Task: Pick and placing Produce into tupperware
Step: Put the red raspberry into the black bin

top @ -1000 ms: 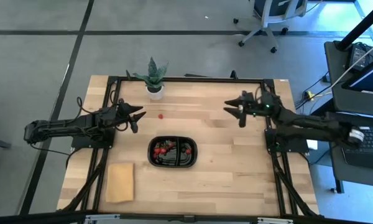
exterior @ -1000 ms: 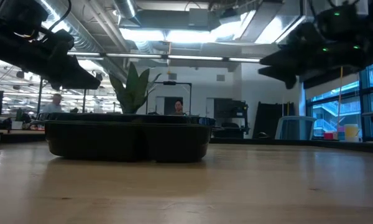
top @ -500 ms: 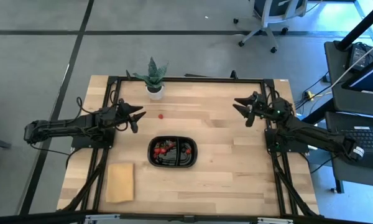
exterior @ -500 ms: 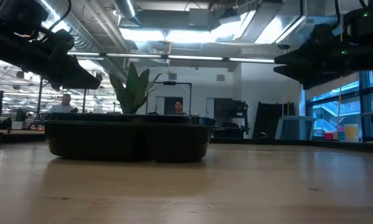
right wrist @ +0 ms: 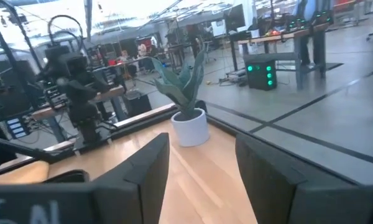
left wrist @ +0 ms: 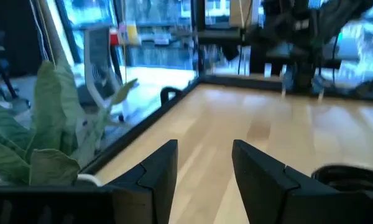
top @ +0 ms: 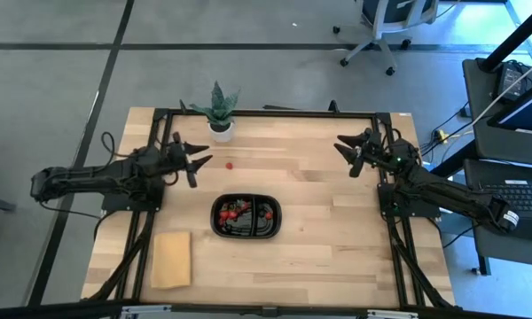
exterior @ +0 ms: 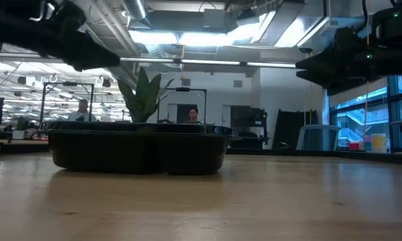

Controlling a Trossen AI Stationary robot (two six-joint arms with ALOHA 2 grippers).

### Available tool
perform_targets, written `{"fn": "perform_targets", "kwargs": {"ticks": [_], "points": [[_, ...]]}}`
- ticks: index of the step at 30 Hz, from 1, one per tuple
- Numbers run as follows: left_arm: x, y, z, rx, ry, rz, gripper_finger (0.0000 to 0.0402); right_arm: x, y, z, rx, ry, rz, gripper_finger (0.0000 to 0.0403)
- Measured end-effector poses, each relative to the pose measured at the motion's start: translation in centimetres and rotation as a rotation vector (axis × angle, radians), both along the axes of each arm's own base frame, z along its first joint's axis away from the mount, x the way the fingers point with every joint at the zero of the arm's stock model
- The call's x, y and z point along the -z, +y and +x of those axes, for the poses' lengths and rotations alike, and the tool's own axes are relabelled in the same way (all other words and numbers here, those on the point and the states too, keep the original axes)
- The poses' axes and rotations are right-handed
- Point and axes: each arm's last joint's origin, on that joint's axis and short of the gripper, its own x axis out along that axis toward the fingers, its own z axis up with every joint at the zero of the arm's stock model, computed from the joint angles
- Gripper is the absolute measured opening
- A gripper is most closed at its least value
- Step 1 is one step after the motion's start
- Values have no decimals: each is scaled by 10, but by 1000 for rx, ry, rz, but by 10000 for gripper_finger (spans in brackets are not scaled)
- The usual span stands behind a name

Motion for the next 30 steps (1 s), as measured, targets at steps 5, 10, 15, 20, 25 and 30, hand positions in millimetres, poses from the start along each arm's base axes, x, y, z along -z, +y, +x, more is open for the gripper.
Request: {"fn": "perform_targets", "kwargs": {"ticks": [5,10,15,20,25,30], "points": [[-15,5,21,20,180,33,147,0,-1,-1,52,-2,4,187],[-32,19,45,-31,320,-46,147,0,-2,-1,63,-3,8,187],[-62,31,72,4,353,-164,147,1,-2,-1,63,0,18,187],[-74,39,93,64,471,-161,147,3,-2,-1,63,15,27,187],[-74,43,107,76,510,-145,147,3,-2,-1,62,20,31,187],[-70,45,111,71,524,-156,147,3,-2,-1,61,21,30,187]]}}
